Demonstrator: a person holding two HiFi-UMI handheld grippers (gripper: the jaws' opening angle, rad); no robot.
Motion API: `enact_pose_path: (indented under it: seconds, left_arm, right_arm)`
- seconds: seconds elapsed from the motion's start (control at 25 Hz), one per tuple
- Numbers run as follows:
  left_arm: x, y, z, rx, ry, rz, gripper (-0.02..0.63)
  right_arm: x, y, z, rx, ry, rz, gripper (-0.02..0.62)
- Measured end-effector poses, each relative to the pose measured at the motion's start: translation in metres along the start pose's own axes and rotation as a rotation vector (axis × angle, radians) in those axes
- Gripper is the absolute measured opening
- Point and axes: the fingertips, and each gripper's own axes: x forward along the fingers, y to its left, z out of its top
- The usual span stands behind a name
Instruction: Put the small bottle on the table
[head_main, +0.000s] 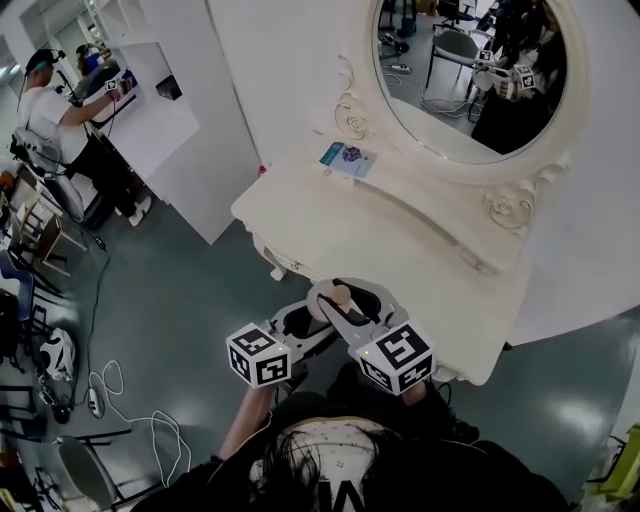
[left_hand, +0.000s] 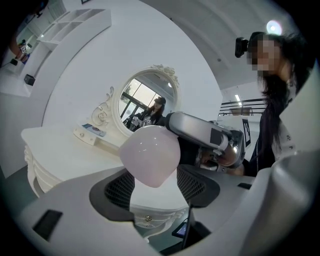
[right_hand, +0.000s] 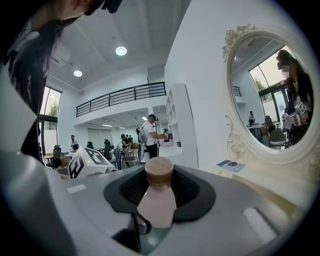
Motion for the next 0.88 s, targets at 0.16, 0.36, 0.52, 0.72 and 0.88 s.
enact_pose_path:
  seconds: [0.16,0.36,0.52,0.72,0.88]
  left_arm:
    - [0.007,0.012,0.007,-0.007,0.002,0.012,0.249]
    - [0.014,0.023,0.013,-0.016,0.001,0.015,0.249]
    - [0.022,0.028,0.010,-0.032,0.026,-0.010,0.249]
    - [0.043,0.043,0.013,-0.036,0.062,-0.063,0.249]
    - [0.067,0.065,0.020,-0.043,0.105,-0.125,0.249]
  right_arm:
    - [0.010,-0.011,0.002,-0.001,0.001,0.014,0.143]
    - [0.019,-0.023,0.003,0.004,0.005,0.015,0.143]
    - [0.022,-0.031,-0.002,0.008,0.026,-0.011,0.143]
    - [0.030,-0.059,-0.006,0.027,0.035,-0.073,0.143]
    - [0.043,-0.092,-0.010,0.053,0.042,-0.144,0.143]
